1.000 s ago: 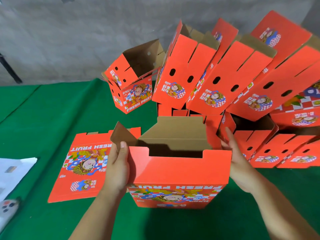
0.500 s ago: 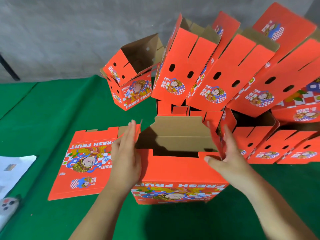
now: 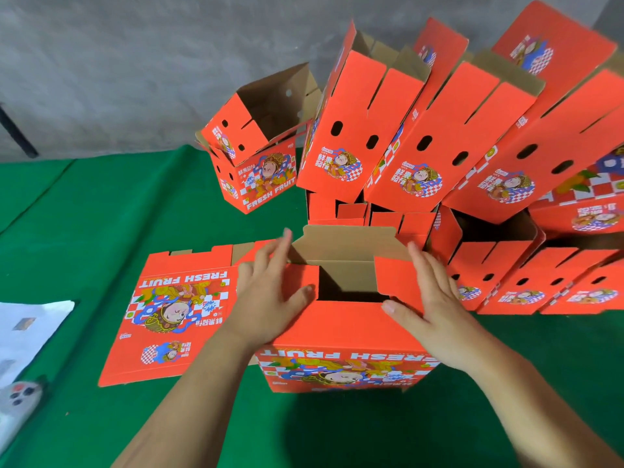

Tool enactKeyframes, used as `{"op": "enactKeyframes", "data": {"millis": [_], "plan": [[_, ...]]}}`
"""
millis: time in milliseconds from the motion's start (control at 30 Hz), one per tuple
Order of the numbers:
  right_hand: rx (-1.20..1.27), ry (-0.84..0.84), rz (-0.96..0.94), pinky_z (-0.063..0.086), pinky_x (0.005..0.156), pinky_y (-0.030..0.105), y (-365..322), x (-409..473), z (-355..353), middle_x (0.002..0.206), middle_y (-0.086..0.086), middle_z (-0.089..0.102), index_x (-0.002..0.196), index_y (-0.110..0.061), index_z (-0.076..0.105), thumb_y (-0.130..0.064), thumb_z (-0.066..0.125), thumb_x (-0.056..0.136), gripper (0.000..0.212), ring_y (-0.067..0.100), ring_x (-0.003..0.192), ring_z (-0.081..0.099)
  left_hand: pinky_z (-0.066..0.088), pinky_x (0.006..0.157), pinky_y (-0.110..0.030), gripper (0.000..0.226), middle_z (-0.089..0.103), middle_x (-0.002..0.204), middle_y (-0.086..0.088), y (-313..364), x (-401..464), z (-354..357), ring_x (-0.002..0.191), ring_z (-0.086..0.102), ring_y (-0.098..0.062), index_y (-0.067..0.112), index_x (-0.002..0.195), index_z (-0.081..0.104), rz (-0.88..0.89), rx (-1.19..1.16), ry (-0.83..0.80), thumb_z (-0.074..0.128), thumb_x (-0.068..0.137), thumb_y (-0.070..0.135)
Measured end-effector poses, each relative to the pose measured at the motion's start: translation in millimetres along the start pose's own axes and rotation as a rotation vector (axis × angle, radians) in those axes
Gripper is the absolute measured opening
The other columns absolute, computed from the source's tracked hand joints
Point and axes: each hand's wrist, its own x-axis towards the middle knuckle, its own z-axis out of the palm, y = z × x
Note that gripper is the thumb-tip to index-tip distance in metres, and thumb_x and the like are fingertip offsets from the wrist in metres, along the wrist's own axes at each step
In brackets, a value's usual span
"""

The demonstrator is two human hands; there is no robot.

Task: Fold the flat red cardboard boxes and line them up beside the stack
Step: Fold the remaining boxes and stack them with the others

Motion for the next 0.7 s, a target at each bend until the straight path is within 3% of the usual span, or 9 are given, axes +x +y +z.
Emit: {"op": "enactKeyframes", "data": {"millis": [100,167,200,233,333,400,533,600,700], "plan": [[0.2,0.158,0.037,0.023,0.12,0.04,1,6,4,0.143,-0.017,0.036,0.133,-0.039,0.047,-0.073,0.037,0.089,0.057,0.0,0.136,0.027,0.04,0.105,-0.03,0.03,0.067,0.118,0.027,-6,4,3,0.123,0.056,-0.012,0.053,0.125,0.065,-0.111,-0.296,0.014,0.065,0.098,0.039],[0.322,0.177,0.104,0.024,0.12,0.042,1,10,7,0.129,-0.011,0.042,0.103,-0.034,0.056,-0.073,0.033,0.086,0.049,0.008,0.132,0.034,0.049,0.096,-0.02,0.012,0.071,0.105,0.023,-8,5,4,0.12,0.06,0.002,0.038,0.105,0.074,-0.17,-0.509,-0.007,0.066,0.101,0.029],[0.257,0.157,0.11,0.025,0.118,0.037,0,13,7,0.126,-0.011,0.04,0.098,-0.034,0.053,-0.074,0.039,0.084,0.045,0.011,0.13,0.034,0.046,0.104,-0.022,0.014,0.067,0.113,0.021,-9,3,3,0.124,0.055,0.005,0.034,0.109,0.073,-0.131,-0.458,-0.02,0.067,0.099,0.04],[0.143,0.133,0.094,0.027,0.112,0.033,0,15,6,0.125,-0.011,0.037,0.099,-0.033,0.047,-0.075,0.047,0.08,0.046,0.013,0.127,0.032,0.039,0.114,-0.026,0.04,0.06,0.126,0.014,-10,1,2,0.132,0.048,0.001,0.03,0.123,0.068,-0.096,-0.342,-0.054,0.069,0.092,0.056],[-0.093,0.029,0.09,0.032,0.11,0.041,-7,22,4,0.131,-0.011,0.026,0.136,-0.043,0.03,-0.077,0.07,0.068,0.086,0.019,0.131,0.025,0.029,0.122,-0.042,0.106,0.039,0.153,0.003,-5,3,-1,0.144,0.034,-0.024,0.03,0.161,0.032,-0.089,-0.009,-0.146,0.071,0.076,0.078],[-0.216,0.01,0.124,0.034,0.114,0.048,-10,27,8,0.142,-0.007,0.019,0.153,-0.048,0.014,-0.077,0.075,0.065,0.111,0.026,0.138,0.019,0.034,0.118,-0.047,0.105,0.038,0.154,0.002,3,5,0,0.141,0.035,-0.033,0.032,0.159,0.029,-0.132,0.19,-0.178,0.067,0.074,0.083],[-0.502,0.032,0.245,0.05,0.097,0.054,-18,35,22,0.147,0.003,0.018,0.149,-0.04,0.022,-0.08,0.071,0.068,0.103,0.036,0.139,0.025,0.042,0.107,-0.048,0.093,0.041,0.141,-0.002,21,8,8,0.131,0.043,-0.035,0.028,0.141,0.039,-0.202,0.505,-0.161,0.068,0.073,0.085],[-0.506,-0.009,0.232,0.045,0.103,0.054,-18,39,22,0.147,0.003,0.022,0.149,-0.037,0.023,-0.079,0.064,0.076,0.093,0.037,0.137,0.027,0.038,0.113,-0.047,0.09,0.043,0.14,-0.004,18,14,7,0.132,0.042,-0.033,0.024,0.143,0.041,-0.157,0.436,-0.154,0.066,0.078,0.081],[-0.149,0.04,0.219,0.025,0.121,0.049,-10,46,11,0.152,-0.002,0.028,0.15,-0.038,0.038,-0.069,0.043,0.096,0.063,0.033,0.145,0.025,0.035,0.118,-0.043,0.078,0.05,0.142,-0.01,9,22,-2,0.136,0.045,-0.027,0.015,0.146,0.049,-0.224,-0.247,-0.056,0.066,0.089,0.064]]}}
